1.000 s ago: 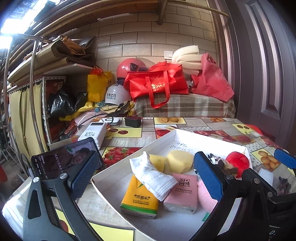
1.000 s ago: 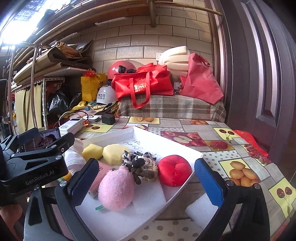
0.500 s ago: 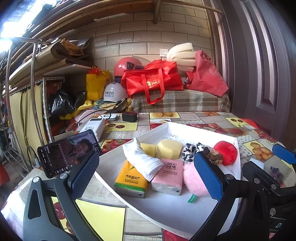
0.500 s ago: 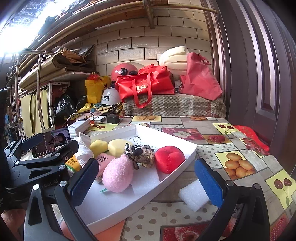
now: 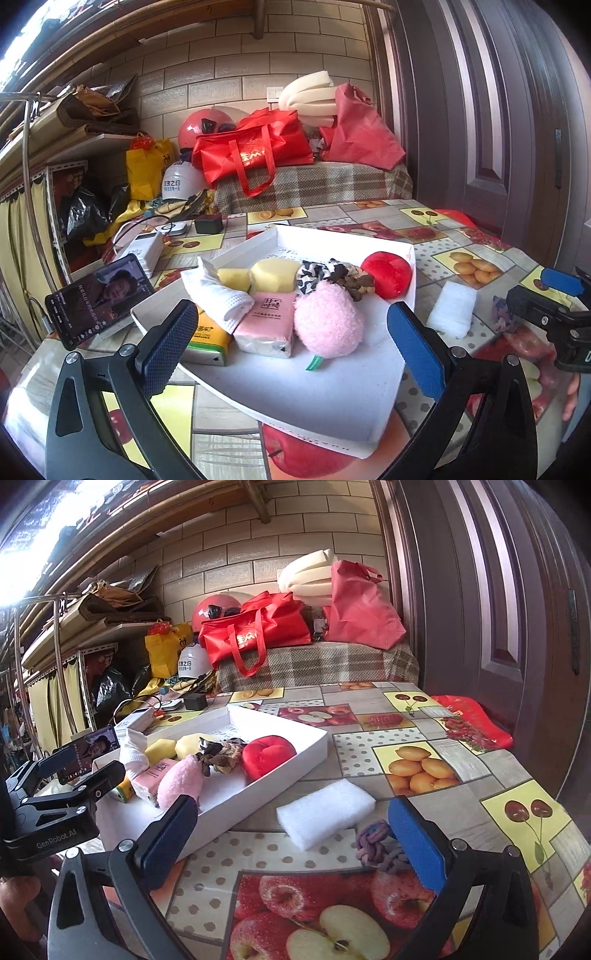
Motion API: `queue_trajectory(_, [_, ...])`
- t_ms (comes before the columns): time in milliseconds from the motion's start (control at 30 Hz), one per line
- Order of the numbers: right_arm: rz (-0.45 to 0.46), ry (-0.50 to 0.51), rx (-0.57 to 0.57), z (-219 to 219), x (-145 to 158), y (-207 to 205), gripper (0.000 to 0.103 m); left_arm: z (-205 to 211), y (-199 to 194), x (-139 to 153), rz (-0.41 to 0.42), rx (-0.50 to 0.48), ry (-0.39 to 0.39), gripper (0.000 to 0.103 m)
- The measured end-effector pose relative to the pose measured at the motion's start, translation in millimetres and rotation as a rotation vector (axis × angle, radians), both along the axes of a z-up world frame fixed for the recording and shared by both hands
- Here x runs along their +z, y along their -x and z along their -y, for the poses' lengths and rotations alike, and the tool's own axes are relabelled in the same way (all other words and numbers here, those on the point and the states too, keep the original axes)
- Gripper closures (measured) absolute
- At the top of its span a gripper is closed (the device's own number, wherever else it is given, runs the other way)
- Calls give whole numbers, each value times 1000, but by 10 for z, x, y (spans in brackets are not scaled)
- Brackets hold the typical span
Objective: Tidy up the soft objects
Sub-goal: 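Move both grippers back toward the white foam block and blue rope knot, then grasp the white foam block with the left gripper while the right gripper grasps the blue-and-pink rope knot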
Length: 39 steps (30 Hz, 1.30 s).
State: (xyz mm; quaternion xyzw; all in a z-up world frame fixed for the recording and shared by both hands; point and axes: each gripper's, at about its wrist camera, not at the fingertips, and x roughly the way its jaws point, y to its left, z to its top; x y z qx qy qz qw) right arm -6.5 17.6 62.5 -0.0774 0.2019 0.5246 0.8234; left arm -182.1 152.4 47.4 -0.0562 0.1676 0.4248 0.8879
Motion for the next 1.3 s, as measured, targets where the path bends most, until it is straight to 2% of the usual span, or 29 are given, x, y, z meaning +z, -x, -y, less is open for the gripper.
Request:
queue_trajectory(167, [-97,38,-94,237,-68,-460,0,286,-286,-15,-72,-180,-12,0])
queue_trajectory(267, [-89,68,-109,285,-83,-602,0,418,-494,-43,-115,-305,30,0])
queue_trajectory(333, [-87,95,-79,279,-103,-637,0,474,-637,-81,-157,-375,69,0])
queue_trajectory(467, [-123,170,37,137,-185,-628,0,507,-898,-180,-276,-428,109,0])
queue_trajectory(567, [-76,306,69,-152,-305,-565,0,466,-967,-190,-270,-448,148,0])
queue_trajectory(600, [-61,331,73,-228,-327,-558,1,439,-992,-201,-275,-427,156,1])
queue_trajectory(667, [-57,370,80,-331,-373,-613,9,364,-1018,-212,-266,-413,189,1])
queue_trajectory(733, [-107,410,101,-381,-451,-697,35,320,-1021,-188,-226,-426,217,1])
queue_trajectory(767, [-113,402,110,-353,-446,-716,38,316,-1041,-186,-220,-426,222,1])
queue_trajectory(833, [-79,402,140,-265,-429,-700,68,330,-1126,-184,-231,-436,217,1])
queue_trajectory(967, [-130,368,91,4,-394,-914,68,382,-1418,-232,-282,-482,236,1])
queue_trajectory(1133, [-296,279,53,229,-417,-1252,68,323,-1823,-232,-307,-467,222,1])
queue_trajectory(1300, [-325,255,57,266,-413,-1273,68,167,-2117,-288,-347,-431,245,1])
